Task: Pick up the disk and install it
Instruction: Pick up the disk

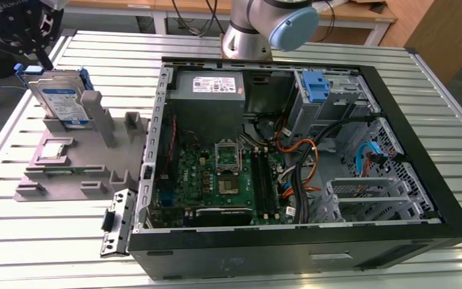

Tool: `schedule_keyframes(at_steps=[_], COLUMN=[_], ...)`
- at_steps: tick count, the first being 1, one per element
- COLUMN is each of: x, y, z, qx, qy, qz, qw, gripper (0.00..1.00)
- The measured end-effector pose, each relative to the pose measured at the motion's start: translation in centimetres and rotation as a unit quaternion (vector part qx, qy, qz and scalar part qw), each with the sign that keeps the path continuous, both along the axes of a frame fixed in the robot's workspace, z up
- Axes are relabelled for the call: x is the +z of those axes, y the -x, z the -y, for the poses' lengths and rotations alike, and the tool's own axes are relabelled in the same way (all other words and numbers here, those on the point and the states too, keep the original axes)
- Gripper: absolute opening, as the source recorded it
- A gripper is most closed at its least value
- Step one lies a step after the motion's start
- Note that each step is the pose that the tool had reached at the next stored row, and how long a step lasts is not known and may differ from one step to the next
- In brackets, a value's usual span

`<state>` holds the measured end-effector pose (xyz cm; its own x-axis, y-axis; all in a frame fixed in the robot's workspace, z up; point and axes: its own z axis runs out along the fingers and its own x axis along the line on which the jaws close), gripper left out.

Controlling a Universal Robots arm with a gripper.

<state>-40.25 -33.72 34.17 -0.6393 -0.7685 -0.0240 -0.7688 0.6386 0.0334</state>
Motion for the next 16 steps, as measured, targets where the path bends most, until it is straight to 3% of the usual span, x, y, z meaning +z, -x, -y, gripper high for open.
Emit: schedule_keyframes(at_steps=[5,10,12,13,15,16], x=[-0.02,-0.05,-0.06,-0.08,-0.1,-0.12], y=[0.0,0.0,0.0,0.0,0.0,0.0], z=[0.0,0.0,0.0,0.0,0.0,0.0], qx=[0.046,0.091,0.109,0.129,0.146,0.159], qy=[0.0,0.0,0.0,0.0,0.0,0.0], qz=[0.0,0.0,0.0,0.0,0.0,0.0], qw=[0.999,0.9958,0.994,0.9917,0.9892,0.9873], gripper=[0.1,0.1,0.1,0.1,0.1,0.1])
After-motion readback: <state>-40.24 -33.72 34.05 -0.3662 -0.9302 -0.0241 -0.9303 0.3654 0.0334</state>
